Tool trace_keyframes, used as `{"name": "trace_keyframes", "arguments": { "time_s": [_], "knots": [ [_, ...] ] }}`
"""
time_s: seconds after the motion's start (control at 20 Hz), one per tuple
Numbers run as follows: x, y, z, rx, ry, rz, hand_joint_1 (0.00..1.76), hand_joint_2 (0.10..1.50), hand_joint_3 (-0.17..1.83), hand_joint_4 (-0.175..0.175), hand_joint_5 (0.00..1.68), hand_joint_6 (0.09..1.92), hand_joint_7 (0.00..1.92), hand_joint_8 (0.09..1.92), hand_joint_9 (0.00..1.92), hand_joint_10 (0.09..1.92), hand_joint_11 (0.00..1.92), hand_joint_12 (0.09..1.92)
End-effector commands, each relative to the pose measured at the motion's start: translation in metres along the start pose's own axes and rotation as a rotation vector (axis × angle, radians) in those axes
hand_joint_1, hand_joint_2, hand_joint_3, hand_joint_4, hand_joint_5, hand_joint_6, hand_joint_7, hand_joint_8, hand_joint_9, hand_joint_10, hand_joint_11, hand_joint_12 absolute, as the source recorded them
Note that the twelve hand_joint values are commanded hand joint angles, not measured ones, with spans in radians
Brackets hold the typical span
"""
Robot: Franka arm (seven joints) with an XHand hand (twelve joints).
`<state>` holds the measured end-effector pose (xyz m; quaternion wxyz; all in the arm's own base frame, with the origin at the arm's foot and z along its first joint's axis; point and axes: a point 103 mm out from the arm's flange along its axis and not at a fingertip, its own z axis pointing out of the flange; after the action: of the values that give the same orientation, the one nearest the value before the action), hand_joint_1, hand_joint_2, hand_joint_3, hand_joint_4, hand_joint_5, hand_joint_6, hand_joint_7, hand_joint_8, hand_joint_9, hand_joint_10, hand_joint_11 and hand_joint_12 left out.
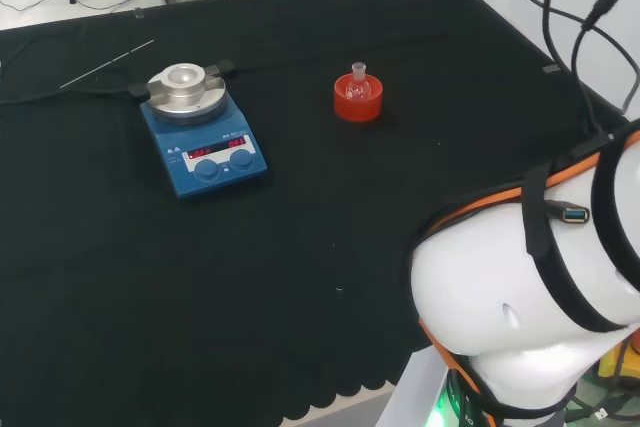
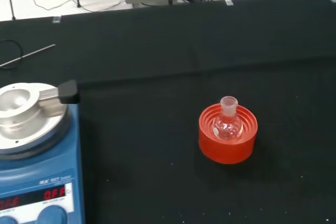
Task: Pick up the round-bottom flask.
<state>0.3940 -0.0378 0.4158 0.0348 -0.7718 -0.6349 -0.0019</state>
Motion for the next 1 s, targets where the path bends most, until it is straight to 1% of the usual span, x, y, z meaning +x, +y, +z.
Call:
{"name": "trace_keyframes", "arguments": {
  "time_s": [0.05,0.2,0.3,0.4,0.55,0.7,0.8,0.9,1.0],
  "knots": [
    [-0.031,0.074,0.037,0.009,0.05,0.094,0.27,1.23,0.17,-0.056,0.16,0.09,0.03,0.56,0.13,0.71,0.0,1.12],
    [-0.037,0.105,0.057,0.006,0.064,0.1,0.28,1.22,0.17,-0.059,0.17,0.09,0.03,0.57,0.14,0.71,0.0,1.14],
    [-0.045,0.132,0.072,0.032,0.071,0.105,0.29,1.22,0.17,-0.061,0.18,0.09,0.03,0.58,0.15,0.71,0.0,1.16],
    [-0.049,0.154,0.086,0.046,0.075,0.113,0.3,1.22,0.17,-0.062,0.18,0.09,0.03,0.59,0.15,0.72,0.0,1.17],
    [-0.051,0.179,0.105,0.059,0.069,0.115,0.31,1.21,0.17,-0.064,0.19,0.09,0.03,0.6,0.16,0.72,0.0,1.18],
    [-0.051,0.197,0.122,0.07,0.065,0.102,0.33,1.21,0.17,-0.065,0.19,0.09,0.04,0.61,0.16,0.72,0.0,1.19],
    [-0.05,0.204,0.131,0.058,0.072,0.081,0.35,1.2,0.17,-0.067,0.2,0.09,0.05,0.62,0.16,0.72,0.0,1.19],
    [-0.047,0.211,0.141,0.062,0.082,0.067,0.42,1.15,0.16,-0.067,0.24,0.09,0.08,0.64,0.18,0.73,0.0,1.21],
    [-0.047,0.216,0.153,0.082,0.105,0.067,0.48,1.12,0.15,-0.067,0.27,0.09,0.09,0.65,0.19,0.73,0.0,1.23]
  ]
}}
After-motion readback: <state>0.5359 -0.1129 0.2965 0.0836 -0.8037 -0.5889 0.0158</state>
